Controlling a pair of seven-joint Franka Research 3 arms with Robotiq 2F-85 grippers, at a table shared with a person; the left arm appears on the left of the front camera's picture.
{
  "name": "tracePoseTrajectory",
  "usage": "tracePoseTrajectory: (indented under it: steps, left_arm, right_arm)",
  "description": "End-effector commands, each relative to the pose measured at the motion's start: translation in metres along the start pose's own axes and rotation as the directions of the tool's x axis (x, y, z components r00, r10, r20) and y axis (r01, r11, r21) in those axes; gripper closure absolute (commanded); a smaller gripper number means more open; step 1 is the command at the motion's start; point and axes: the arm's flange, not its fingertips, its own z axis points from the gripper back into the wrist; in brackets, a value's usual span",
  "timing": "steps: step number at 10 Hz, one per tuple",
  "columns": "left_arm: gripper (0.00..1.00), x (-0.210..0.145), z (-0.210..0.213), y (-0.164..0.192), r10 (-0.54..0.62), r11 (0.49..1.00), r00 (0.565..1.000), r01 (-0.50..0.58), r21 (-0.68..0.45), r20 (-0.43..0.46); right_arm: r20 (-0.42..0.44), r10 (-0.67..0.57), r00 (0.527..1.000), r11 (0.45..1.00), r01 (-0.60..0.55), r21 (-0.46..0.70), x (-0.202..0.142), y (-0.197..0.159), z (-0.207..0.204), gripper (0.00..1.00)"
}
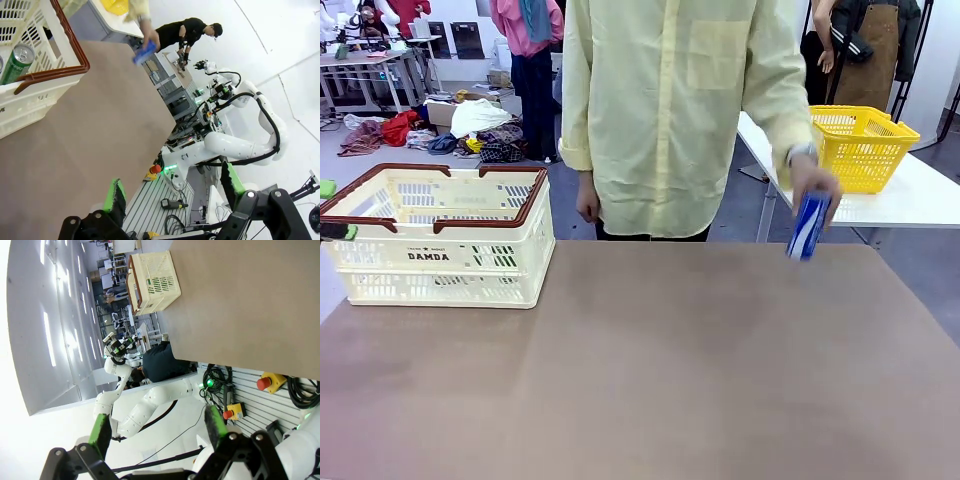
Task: Place the drinks into the Shopping basket.
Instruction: Pick up one drink and place it into the Shopping basket.
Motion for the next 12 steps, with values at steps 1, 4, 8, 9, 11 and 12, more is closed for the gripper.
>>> tracePoseTrajectory:
  steps: [1,4,8,9,11,12]
  left_arm:
    - [0.00,0.0004,-0.0007,-0.0009,-0.011,1.000,1.000,0.011,-0.018,0.015]
    - [0.00,0.0004,-0.0007,-0.0009,-0.011,1.000,1.000,0.011,-0.018,0.015]
    - [0.00,0.0004,-0.0007,-0.0009,-0.011,1.000,1.000,0.011,-0.018,0.015]
    - [0.00,0.0004,-0.0007,-0.0009,-0.011,1.000,1.000,0.011,-0.018,0.015]
    - [0.00,0.0004,-0.0007,-0.0009,-0.011,1.000,1.000,0.011,-0.018,0.015]
    - [0.00,0.0004,-0.0007,-0.0009,-0.011,1.000,1.000,0.011,-0.018,0.015]
  right_arm:
    - [0.001,0.008,1.000,1.000,-0.008,0.014,-0.0004,0.0033,0.0008,0.00]
    - [0.001,0.008,1.000,1.000,-0.008,0.014,-0.0004,0.0033,0.0008,0.00]
    - [0.001,0.008,1.000,1.000,-0.008,0.014,-0.0004,0.0033,0.0008,0.00]
    - [0.001,0.008,1.000,1.000,-0.008,0.014,-0.0004,0.0033,0.0008,0.00]
    - [0.001,0.008,1.000,1.000,-0.008,0.014,-0.0004,0.0033,0.0008,0.00]
    - [0.001,0.008,1.000,1.000,-0.008,0.014,-0.0004,0.0033,0.0008,0.00]
